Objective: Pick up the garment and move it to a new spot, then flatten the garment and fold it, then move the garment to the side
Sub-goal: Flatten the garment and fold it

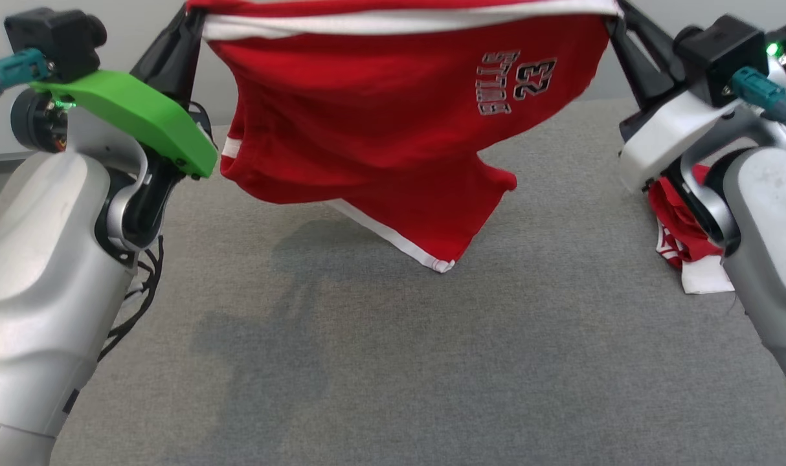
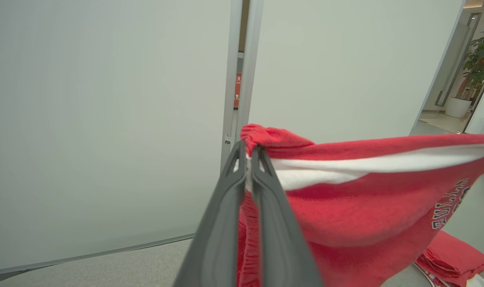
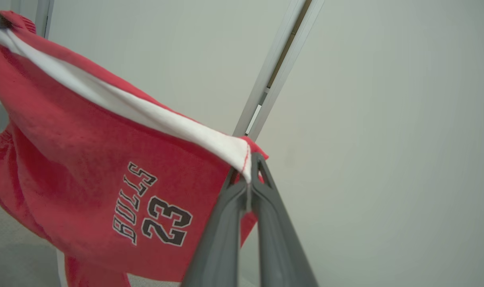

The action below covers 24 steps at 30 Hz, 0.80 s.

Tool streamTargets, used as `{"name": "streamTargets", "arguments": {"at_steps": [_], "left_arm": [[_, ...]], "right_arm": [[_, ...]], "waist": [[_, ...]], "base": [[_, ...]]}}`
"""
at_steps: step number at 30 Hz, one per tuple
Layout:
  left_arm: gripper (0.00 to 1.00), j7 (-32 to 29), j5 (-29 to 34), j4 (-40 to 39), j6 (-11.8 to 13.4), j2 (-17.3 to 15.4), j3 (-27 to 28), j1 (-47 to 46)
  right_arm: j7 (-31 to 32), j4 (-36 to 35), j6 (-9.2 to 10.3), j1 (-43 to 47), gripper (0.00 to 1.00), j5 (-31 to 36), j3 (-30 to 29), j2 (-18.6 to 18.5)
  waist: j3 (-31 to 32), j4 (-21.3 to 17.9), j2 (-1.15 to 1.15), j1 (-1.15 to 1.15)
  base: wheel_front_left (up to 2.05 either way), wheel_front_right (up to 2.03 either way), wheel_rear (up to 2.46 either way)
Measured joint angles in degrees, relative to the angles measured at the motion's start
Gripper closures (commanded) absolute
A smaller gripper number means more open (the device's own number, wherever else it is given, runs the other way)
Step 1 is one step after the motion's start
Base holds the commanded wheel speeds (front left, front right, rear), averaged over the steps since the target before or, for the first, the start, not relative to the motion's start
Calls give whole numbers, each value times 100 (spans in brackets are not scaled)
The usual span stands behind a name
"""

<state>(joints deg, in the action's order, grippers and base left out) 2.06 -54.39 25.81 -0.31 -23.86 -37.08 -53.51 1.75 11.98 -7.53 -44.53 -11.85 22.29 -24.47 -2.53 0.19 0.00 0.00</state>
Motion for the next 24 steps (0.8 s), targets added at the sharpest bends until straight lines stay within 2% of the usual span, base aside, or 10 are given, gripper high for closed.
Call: {"name": "streamTargets", "arguments": {"at_steps": [7,13,20,24], "left_arm": [[100,-96,7,-730,288,-272,16,331],[100,-334,130,-1059,382,-444,4,108],[100,-559,403,-709,232,-582,15,-895],[100,-606,465,-51,122,-490,90,-1596]], "right_arm": [[579,-523,0,381,100,-68,-78,-176],[932,-795,0,38,100,-115,-60,-182],[1037,-234,1,-1518,100,-264,391,-107],[777,664,-1,-2631,100,-249,765,238]], "waist": [[-54,202,0,0],[-414,240,0,0],[-1163,185,0,0],[-1651,104,0,0]], "base": [[0,0,0],[0,0,0],[0,0,0],[0,0,0]]}}
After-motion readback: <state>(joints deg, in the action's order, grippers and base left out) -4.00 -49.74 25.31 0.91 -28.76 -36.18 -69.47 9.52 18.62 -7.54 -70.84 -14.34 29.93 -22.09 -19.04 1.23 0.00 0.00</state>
